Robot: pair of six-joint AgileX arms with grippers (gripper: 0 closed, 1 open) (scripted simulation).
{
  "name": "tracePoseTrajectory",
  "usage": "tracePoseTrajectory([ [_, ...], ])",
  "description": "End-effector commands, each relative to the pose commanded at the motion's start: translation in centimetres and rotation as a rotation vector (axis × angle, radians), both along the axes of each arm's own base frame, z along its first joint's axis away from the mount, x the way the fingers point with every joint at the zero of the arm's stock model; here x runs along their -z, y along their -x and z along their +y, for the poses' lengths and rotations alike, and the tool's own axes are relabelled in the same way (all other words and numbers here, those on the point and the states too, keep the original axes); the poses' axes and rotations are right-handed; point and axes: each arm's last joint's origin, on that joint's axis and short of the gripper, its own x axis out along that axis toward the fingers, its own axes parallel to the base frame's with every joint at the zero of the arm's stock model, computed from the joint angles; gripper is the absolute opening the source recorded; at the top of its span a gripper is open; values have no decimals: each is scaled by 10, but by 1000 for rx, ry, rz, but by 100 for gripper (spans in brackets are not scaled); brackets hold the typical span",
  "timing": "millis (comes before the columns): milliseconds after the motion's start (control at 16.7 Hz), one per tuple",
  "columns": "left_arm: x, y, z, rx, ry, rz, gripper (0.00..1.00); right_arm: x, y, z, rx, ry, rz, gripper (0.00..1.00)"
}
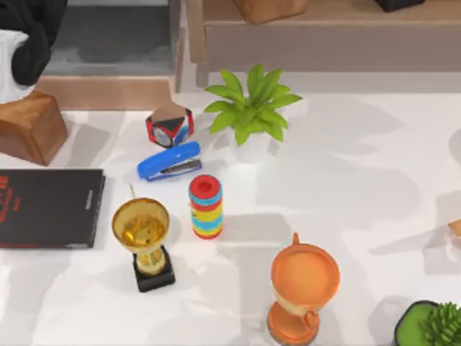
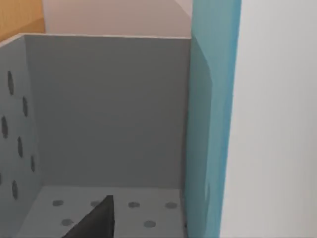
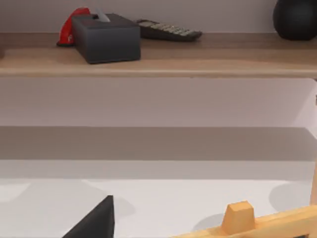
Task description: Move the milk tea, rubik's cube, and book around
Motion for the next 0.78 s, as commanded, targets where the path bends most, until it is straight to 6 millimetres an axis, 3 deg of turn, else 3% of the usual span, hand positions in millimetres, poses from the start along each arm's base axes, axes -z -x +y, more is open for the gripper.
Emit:
tracePoseTrajectory([
  [420, 3, -4, 1, -3, 0, 1, 100, 0, 0, 0, 0, 0, 0, 100],
  [780, 2, -29, -2, 0, 1, -3, 100, 0, 0, 0, 0, 0, 0, 100],
])
